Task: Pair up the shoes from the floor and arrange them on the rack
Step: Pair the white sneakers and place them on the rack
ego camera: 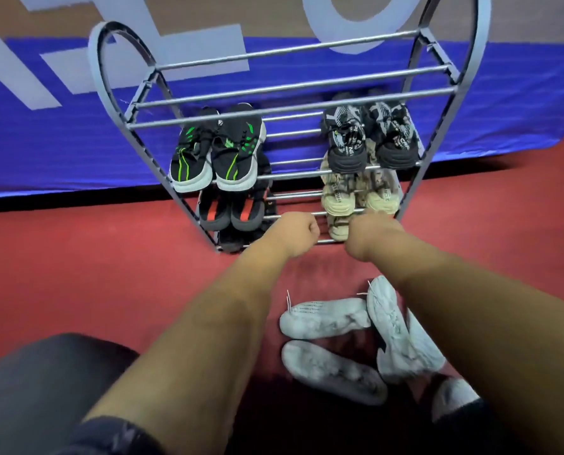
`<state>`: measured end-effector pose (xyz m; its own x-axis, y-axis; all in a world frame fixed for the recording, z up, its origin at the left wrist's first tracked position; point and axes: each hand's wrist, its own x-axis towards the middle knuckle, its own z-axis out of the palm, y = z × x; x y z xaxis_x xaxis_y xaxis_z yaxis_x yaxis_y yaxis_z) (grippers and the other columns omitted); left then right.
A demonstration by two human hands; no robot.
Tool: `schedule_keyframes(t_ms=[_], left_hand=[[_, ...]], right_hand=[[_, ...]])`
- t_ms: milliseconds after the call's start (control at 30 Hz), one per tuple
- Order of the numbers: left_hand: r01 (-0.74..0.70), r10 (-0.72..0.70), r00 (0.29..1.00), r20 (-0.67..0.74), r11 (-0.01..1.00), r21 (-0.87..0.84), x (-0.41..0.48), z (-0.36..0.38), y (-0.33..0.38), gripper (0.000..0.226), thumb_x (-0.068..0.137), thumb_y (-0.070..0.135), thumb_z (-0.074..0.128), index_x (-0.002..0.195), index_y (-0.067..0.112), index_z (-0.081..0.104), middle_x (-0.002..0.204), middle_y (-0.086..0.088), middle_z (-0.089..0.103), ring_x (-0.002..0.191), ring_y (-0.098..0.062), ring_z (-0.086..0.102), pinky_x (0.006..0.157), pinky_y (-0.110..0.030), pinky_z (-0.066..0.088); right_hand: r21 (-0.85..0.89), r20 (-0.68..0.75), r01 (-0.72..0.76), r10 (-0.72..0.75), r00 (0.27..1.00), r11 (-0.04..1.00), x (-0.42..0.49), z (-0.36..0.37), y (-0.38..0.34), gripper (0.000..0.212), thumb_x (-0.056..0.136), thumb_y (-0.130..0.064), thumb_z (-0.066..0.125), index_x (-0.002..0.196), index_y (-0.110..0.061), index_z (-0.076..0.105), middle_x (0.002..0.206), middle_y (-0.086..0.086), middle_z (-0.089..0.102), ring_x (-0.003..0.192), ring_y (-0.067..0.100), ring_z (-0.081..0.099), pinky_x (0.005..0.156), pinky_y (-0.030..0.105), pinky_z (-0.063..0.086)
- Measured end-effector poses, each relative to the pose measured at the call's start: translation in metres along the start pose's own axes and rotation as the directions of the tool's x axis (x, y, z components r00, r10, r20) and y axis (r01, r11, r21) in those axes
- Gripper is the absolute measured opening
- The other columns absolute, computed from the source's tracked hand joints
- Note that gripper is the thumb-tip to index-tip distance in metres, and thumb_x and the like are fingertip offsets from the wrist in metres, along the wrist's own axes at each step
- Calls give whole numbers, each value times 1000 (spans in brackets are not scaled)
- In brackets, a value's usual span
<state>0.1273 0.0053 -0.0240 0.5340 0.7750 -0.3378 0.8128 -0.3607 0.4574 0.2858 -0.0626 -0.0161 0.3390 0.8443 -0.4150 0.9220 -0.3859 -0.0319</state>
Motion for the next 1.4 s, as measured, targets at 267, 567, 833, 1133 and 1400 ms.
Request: schedule_keyframes(t_ms=[267, 567, 833, 1133, 1400], left_hand=[[482, -468, 856, 218, 876, -8, -41, 156, -91, 36, 95, 25, 63, 124, 4, 69, 126, -13, 71, 114, -33, 69, 91, -37, 56], [600, -527, 753, 394, 795, -84, -97, 207, -119, 32, 101, 32, 64, 131, 22, 60, 114, -2, 63, 99, -25, 60, 80, -27, 38], [710, -621, 667, 411, 363, -604, -75, 221, -136, 9, 106, 15, 59, 98, 20, 58, 114, -9, 70, 103, -29, 71, 79, -45, 61], [478, -693, 715, 93, 387, -789, -29, 186, -173, 14, 100, 16, 64, 88, 17, 72, 87, -6, 73, 82, -23, 65, 78, -40, 57], [746, -728, 630, 269, 471, -471, -31, 178, -176, 37, 102, 20, 57, 134, 2, 61, 124, -17, 68, 113, -38, 69, 91, -38, 56]], right_hand=[[-21, 333, 46, -37, 942, 999, -15, 149, 13, 35, 104, -24, 52, 131, -10, 69, 135, 13, 67, 126, 31, 63, 93, 37, 52], [-20, 344, 94, -81, 936, 995, -17, 221, 17, 55, 91, -20, 56, 146, -17, 54, 145, 11, 41, 123, 37, 60, 101, 46, 54], [-159, 326, 198, -137, 935, 967, -3, 223, 14, 47, 100, -9, 46, 147, -12, 51, 157, 16, 34, 128, 35, 60, 98, 44, 52], [209, 178, 71, -110, 978, 975, 14, 232, 5, 30, 103, -20, 55, 125, -3, 65, 121, 18, 69, 113, 37, 65, 90, 34, 48], [347, 177, 136, -207, 962, 928, 4, 246, -14, 26, 97, -31, 66, 117, -16, 69, 116, 15, 68, 109, 33, 65, 89, 33, 46]])
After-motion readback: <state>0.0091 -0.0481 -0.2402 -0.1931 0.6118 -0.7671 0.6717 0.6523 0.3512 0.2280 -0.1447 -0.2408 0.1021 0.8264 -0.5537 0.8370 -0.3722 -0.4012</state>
